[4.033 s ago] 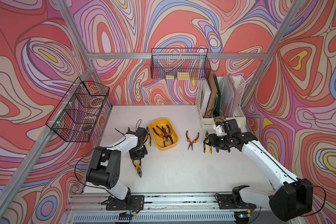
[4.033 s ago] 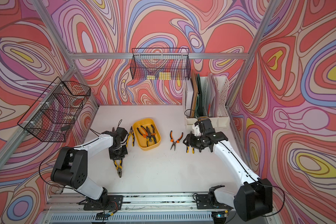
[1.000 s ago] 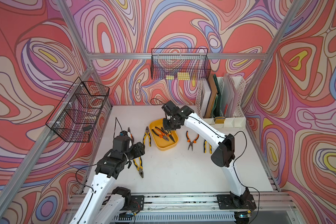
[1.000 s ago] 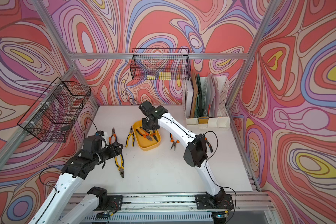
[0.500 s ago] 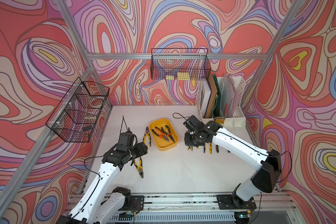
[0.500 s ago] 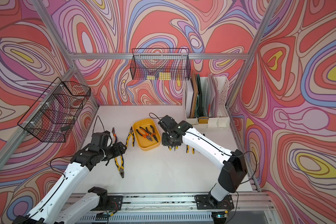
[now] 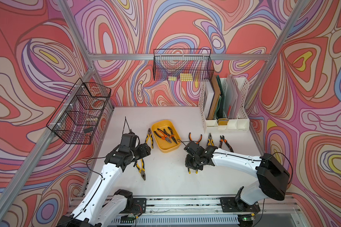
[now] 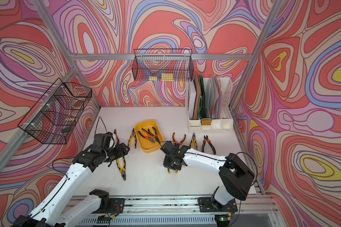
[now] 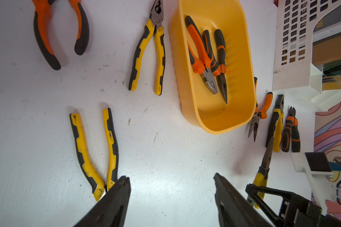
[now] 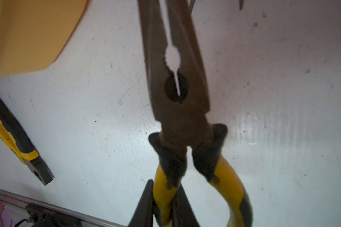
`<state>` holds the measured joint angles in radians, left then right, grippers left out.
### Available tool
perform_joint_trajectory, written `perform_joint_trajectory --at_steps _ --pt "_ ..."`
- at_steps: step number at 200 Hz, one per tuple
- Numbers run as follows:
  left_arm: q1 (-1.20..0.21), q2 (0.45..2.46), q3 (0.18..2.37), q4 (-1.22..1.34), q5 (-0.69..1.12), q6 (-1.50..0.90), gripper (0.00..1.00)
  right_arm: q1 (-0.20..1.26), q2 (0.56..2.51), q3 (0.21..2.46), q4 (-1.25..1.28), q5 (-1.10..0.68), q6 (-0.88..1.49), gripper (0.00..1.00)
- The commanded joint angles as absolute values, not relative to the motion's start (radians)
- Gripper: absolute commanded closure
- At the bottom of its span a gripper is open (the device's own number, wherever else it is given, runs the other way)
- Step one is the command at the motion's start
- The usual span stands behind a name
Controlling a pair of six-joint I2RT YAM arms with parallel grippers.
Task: Take the pliers out of the storage box
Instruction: Place the pliers at the center of the board, then pick up the pliers from the storage box.
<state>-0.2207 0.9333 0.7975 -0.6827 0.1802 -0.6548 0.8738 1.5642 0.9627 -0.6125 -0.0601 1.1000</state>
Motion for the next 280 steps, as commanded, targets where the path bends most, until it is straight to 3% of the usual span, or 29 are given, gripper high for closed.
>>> perform_joint_trajectory --at_steps 1,43,96,117,154,219,280 --pt "-0.215 0.943 0.795 -0.665 0.183 -0.651 0.28 0.875 1.619 0.968 -0.526 -0.056 1.156 1.0" --pt "-0.215 0.972 0.801 -0.656 0.191 -0.647 0.28 0.875 1.747 0.991 -0.517 -0.087 1.206 1.0" --pt "-0.215 0.995 0.811 -0.648 0.191 -0.631 0.27 0.877 1.735 1.003 -0.597 -0.028 1.247 1.0" --pt "-0.215 1.01 0.815 -0.64 0.199 -0.632 0.26 0.878 1.732 1.031 -0.638 -0.013 1.236 0.63" --pt "-0.214 1.052 0.858 -0.657 0.197 -0.625 0.26 0.889 1.688 1.138 -0.786 0.067 1.185 0.45" --pt "-0.221 1.226 1.069 -0.778 0.169 -0.67 0.29 0.891 1.505 1.276 -0.946 0.179 1.004 0.43" --pt "-0.355 1.543 1.371 -0.876 0.067 -0.796 0.33 0.891 1.385 1.258 -0.927 0.259 0.745 0.43"
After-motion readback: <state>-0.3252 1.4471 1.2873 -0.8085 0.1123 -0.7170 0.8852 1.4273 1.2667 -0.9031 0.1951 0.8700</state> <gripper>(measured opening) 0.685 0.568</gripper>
